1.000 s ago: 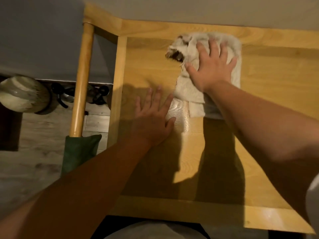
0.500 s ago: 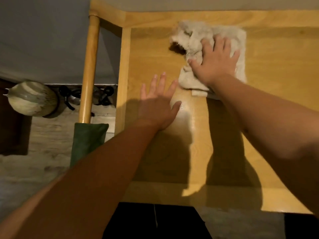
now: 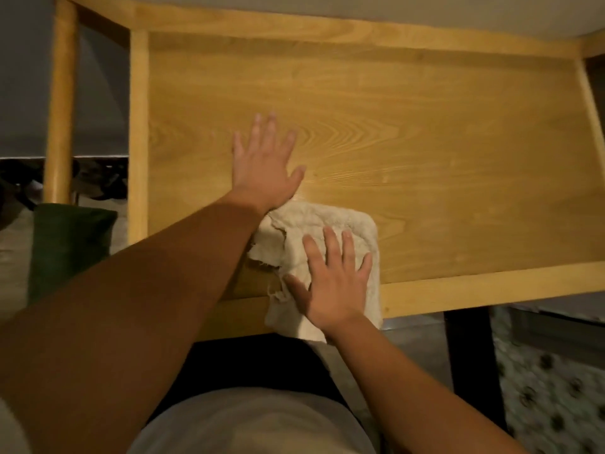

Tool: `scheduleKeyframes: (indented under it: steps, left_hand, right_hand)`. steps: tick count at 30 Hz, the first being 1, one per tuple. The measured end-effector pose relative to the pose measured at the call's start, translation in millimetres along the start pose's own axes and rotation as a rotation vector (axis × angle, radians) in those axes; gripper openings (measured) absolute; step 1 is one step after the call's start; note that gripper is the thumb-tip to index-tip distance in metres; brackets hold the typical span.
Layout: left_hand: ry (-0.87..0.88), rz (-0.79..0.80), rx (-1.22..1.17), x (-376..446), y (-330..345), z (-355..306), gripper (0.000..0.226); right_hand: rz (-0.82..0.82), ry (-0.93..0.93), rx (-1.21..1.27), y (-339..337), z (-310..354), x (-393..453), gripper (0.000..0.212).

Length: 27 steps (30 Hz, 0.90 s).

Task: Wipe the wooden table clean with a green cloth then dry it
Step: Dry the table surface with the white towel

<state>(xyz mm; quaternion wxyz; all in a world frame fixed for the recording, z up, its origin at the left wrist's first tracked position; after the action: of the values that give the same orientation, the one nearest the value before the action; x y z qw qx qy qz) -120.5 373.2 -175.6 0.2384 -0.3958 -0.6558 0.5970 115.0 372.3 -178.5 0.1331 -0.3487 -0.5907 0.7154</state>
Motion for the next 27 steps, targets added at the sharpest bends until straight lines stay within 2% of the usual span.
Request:
scheduleKeyframes:
  steps: [2, 6, 9, 12, 16, 22, 27]
  left_hand:
    - [0.063, 0.007, -0.015, 5, 9, -14, 0.072]
    - [0.047, 0.007, -0.044, 7, 14, -3, 0.071]
    - [-0.017, -0.060, -0.188, 11, 8, -1, 0.068]
    - [-0.021, -0.100, -0.147, 11, 1, -2, 0.065]
    - [-0.020, -0.056, -0.085, 10, 5, -4, 0.059]
    - [-0.031, -0.100, 0.008, 11, 6, -6, 0.066]
    - [-0.046, -0.097, -0.008, 12, 10, -6, 0.071]
  right_hand:
    - [-0.007, 0.007, 0.002, -2, -4, 8, 0.074]
    - [-0.017, 0.012, 0.045, -7, -9, 28, 0.073]
    - [-0.045, 0.003, 0.055, -15, -10, 52, 0.073]
    - [-0.074, 0.013, 0.056, -35, -12, 111, 0.070]
    - [-0.108, 0.039, 0.076, -67, -10, 205, 0.070]
    - [-0.171, 0.037, 0.080, -113, -2, 325, 0.077]
    - [-0.230, -0.014, 0.027, -139, 8, 390, 0.081]
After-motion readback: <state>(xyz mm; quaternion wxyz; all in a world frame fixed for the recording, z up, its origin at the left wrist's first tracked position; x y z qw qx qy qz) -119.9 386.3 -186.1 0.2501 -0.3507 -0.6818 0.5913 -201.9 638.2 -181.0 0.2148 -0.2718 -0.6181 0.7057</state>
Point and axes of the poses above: each hand's wrist, its own x-axis towards the middle knuckle, its own y-axis out of the palm, z = x × y, the point moved 7 cm from there along x, towards the middle knuckle, and after that the axes turned 8 degrees about y, right-handed, at the moved point
